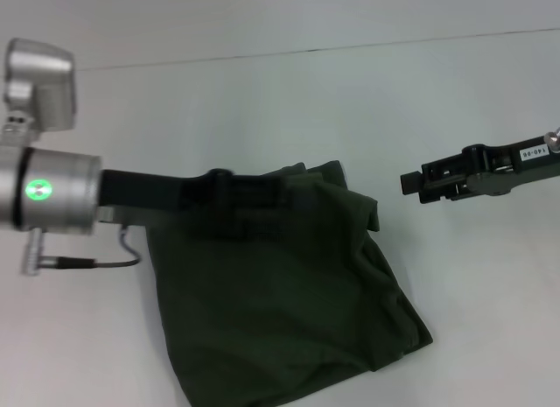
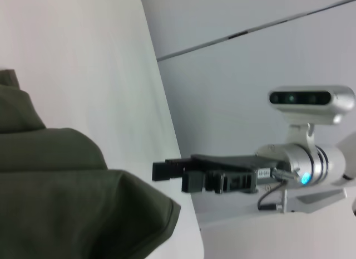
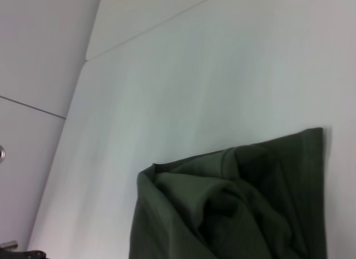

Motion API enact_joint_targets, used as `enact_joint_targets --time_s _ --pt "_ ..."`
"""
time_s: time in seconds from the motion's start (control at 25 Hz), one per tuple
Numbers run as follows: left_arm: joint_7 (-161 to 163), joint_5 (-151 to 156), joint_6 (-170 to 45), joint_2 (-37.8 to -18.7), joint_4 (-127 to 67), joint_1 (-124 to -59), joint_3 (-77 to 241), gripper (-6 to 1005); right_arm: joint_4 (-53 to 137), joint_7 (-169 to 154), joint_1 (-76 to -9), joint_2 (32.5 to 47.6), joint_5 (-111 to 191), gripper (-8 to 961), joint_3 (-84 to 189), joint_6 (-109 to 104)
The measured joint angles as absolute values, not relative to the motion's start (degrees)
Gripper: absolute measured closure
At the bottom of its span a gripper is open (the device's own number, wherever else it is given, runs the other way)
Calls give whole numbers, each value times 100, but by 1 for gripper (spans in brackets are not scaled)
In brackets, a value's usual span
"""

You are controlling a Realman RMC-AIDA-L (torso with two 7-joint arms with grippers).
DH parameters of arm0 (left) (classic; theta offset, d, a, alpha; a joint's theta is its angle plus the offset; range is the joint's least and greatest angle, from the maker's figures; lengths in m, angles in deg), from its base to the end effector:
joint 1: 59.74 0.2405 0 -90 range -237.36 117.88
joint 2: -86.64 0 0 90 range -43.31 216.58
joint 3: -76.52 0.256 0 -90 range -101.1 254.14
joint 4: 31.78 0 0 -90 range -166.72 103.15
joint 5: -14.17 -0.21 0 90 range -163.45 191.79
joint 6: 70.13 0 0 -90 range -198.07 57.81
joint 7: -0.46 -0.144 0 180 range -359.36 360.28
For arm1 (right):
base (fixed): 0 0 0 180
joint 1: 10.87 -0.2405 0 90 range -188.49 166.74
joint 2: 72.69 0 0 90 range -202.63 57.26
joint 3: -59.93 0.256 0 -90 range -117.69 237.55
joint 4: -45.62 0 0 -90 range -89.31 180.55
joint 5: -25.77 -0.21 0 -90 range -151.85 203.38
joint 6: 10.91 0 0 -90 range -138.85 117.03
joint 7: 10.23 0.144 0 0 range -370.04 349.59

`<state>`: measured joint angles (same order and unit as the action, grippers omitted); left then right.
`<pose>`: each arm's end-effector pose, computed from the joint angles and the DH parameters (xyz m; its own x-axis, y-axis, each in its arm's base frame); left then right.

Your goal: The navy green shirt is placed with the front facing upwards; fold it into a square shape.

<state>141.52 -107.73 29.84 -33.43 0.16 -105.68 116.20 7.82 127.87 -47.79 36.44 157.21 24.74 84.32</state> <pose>-0.1725 0.3430 -0.0300 0.2543 0.9637 0.0814 0.8455 -0.2624 0.4650 0.2798 0.3530 0.0633 0.1925 -0.9462 -0.2601 -0.9694 -0.2245 0.0993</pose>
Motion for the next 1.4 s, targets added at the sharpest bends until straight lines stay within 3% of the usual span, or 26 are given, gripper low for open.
enact_joint_targets --time_s 0.04,0.36,0.8,1.4 --pt "14165 -10781 3020 -3327 51 -10547 11629 193 778 12804 -4798 3640 15715 384 2480 8450" --pt "14637 -10916 3422 -2887 839 -9935 11830 114 568 13351 -5223 3527 15688 384 2496 8883" --pt "14689 -11323 3577 -2877 1156 -9727 11705 123 328 13466 -5945 3573 15722 384 2021 8868" --pt "14690 -11336 3879 -2790 1194 -9694 11001 127 325 13441 -6398 3914 16108 385 137 8114"
